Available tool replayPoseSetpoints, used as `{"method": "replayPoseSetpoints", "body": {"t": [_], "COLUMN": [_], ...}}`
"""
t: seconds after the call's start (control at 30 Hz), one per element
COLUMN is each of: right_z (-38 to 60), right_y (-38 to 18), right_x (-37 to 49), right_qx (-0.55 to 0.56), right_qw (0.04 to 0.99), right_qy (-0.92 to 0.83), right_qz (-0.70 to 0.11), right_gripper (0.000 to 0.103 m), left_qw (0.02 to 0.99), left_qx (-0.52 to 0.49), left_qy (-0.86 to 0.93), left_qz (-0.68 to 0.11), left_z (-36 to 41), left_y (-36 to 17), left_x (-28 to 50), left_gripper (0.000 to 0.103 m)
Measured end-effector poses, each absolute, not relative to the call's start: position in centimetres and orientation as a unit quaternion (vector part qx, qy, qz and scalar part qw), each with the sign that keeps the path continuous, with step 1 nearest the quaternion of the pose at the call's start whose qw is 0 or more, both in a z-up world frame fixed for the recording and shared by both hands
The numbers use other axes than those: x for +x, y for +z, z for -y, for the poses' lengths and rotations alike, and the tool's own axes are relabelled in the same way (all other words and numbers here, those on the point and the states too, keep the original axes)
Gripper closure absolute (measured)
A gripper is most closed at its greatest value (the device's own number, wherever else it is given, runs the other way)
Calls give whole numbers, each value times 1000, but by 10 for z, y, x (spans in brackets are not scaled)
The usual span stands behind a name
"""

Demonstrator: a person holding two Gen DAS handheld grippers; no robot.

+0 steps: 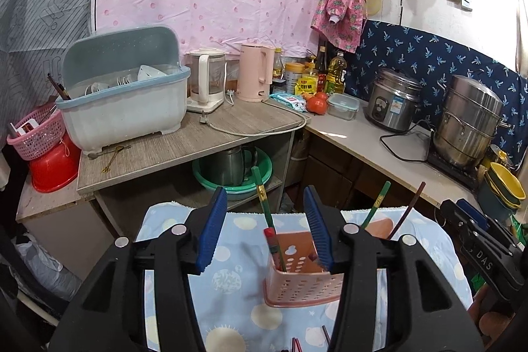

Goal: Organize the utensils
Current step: 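Open both tools to drop the chopsticks into the pink holder, then bring both tools back down to the remaining utensils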

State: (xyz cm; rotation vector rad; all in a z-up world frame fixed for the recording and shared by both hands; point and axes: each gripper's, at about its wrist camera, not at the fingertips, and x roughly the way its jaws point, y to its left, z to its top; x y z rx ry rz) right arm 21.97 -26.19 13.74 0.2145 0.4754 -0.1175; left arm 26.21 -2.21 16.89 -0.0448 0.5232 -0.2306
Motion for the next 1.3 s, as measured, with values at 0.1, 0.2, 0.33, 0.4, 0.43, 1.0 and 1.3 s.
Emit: {"method": "replayPoseSetpoints", "body": {"t": [0.1, 0.2, 0.33, 0.4, 0.43, 1.0, 1.3], "right_z": [258, 253, 246, 243, 240, 213, 195], "right_y": [133, 127, 116, 110, 104, 28, -12], "right_x": [208, 196, 177, 168, 161, 85, 56], "right_qx": [106, 104, 98, 96, 95, 86, 74], "right_qw": [964, 962, 959, 957, 956, 926, 906], "right_qy": [-54, -50, -46, -44, -42, -21, -7], "right_qz": [-240, -249, -261, -269, -275, -366, -417], "right_gripper": [63, 63, 63, 63, 63, 63, 64], "left_qw": [958, 956, 953, 951, 950, 915, 891], "left_qx": [-22, -24, -20, -20, -21, -12, -1], "left_qy": [-113, -114, -117, -119, -120, -125, -128], "left_qz": [-262, -269, -278, -284, -289, -383, -436], "left_z": [19, 17, 16, 15, 15, 10, 8], "left_y": [165, 160, 150, 144, 140, 51, 3], "left_x": [254, 244, 228, 220, 217, 152, 115], "left_gripper": [57, 57, 57, 57, 57, 58, 58]}}
